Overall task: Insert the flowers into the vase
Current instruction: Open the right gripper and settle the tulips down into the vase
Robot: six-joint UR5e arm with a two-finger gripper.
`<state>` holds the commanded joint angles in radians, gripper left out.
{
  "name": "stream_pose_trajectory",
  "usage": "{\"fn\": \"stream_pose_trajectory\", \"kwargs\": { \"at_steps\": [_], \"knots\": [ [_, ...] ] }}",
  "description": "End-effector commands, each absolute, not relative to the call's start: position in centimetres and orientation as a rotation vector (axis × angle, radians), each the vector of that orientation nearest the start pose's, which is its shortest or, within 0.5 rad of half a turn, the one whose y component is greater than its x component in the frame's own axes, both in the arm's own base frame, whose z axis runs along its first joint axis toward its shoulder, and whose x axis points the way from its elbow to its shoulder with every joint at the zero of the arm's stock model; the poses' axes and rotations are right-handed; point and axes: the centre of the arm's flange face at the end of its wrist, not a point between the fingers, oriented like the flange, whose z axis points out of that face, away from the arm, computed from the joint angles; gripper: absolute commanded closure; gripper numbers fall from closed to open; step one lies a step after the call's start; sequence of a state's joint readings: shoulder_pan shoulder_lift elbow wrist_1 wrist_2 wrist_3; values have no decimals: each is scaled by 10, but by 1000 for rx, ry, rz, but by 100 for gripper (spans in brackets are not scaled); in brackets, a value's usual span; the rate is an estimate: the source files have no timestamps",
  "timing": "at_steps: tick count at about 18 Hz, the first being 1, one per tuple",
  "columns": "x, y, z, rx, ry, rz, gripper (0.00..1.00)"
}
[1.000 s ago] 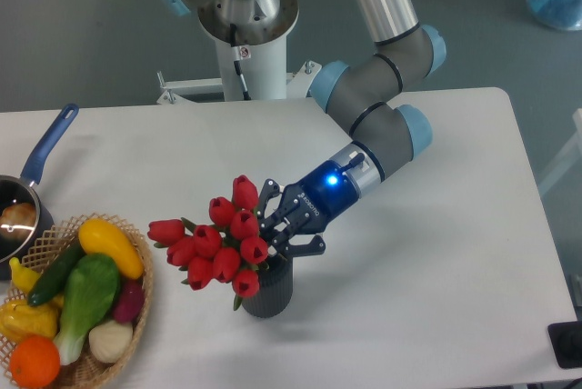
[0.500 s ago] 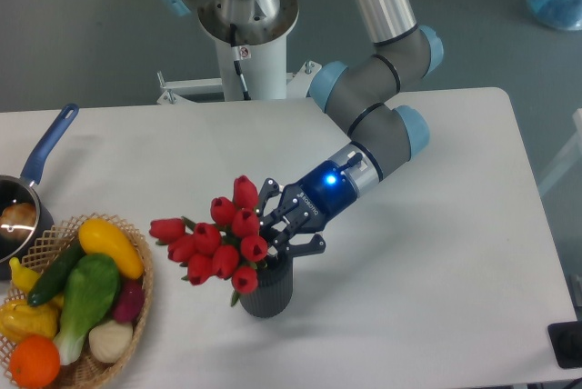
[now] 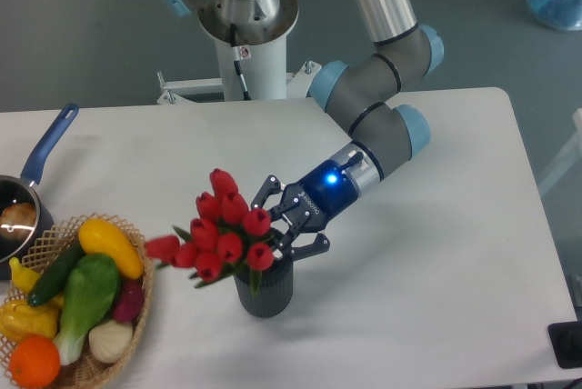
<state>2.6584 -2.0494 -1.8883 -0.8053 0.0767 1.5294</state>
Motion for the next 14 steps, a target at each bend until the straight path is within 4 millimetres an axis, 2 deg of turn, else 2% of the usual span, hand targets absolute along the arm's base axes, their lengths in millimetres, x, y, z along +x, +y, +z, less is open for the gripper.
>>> {"fn": "stream_pose_trajectory", "kwargs": {
  "at_steps": [9,14],
  "knots": [
    [-398,469,250,-1629,340,-421,49],
    [-400,467,251,-1629,339,-415,35]
  ]
}}
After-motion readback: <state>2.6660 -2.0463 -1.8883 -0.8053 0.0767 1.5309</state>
